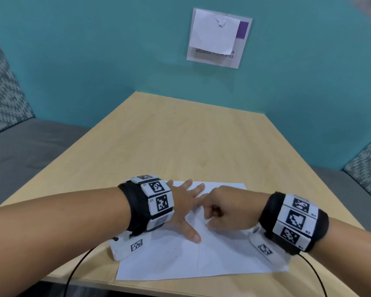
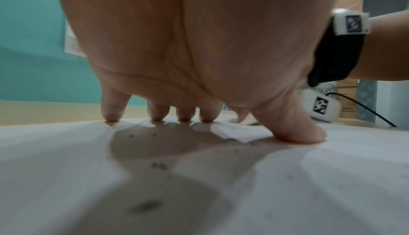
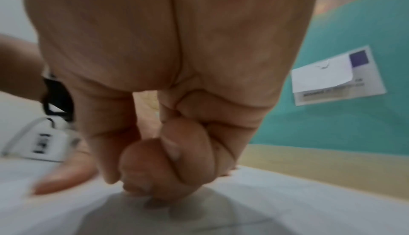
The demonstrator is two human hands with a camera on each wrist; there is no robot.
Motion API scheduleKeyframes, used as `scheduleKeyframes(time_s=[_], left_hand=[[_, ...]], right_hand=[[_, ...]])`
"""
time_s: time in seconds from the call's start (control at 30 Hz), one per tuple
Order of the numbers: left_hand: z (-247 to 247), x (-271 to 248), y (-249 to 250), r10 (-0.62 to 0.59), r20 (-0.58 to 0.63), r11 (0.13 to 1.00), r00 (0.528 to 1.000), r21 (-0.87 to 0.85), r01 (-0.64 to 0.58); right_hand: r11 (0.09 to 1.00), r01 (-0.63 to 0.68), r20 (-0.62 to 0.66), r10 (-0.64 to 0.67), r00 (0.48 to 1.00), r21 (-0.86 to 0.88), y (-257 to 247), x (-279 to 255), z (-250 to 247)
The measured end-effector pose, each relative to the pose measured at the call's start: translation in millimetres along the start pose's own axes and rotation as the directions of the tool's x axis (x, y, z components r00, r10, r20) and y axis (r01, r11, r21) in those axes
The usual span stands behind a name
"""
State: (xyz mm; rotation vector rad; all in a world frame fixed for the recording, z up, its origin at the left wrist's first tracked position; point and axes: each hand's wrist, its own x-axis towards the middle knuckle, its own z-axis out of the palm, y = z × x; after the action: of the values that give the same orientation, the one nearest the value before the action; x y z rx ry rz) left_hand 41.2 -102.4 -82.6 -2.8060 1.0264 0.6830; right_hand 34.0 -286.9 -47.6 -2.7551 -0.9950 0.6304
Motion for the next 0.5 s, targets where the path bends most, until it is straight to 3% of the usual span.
scheduleKeyframes(time_s=[0.07,0.17,0.33,0.5], left_hand=[[-1,-1,0,0.001,0.000,1.000,1.000,0.010,-0.001],[-3,0,1,-0.015,0.025,1.000,1.000,0.017,0.014],[-1,0,0,-0.014,0.012,1.000,1.000,0.015,0.014],[-2,0,2,-0.024,0.024,1.000,0.999,0.020,0.023]], right_hand=[[1.000,0.020,0.031,-0.020,0.999,0.010,-5,-2,1],[0.997,-0.069,-0.023,0.070,0.997,0.035,5,-1,-8],[1.000,0.003,0.027,-0.003,1.000,0.015,-6,-5,0],[0.997,-0.070,-0.013,0.070,0.997,0.016,4,-3,-7]])
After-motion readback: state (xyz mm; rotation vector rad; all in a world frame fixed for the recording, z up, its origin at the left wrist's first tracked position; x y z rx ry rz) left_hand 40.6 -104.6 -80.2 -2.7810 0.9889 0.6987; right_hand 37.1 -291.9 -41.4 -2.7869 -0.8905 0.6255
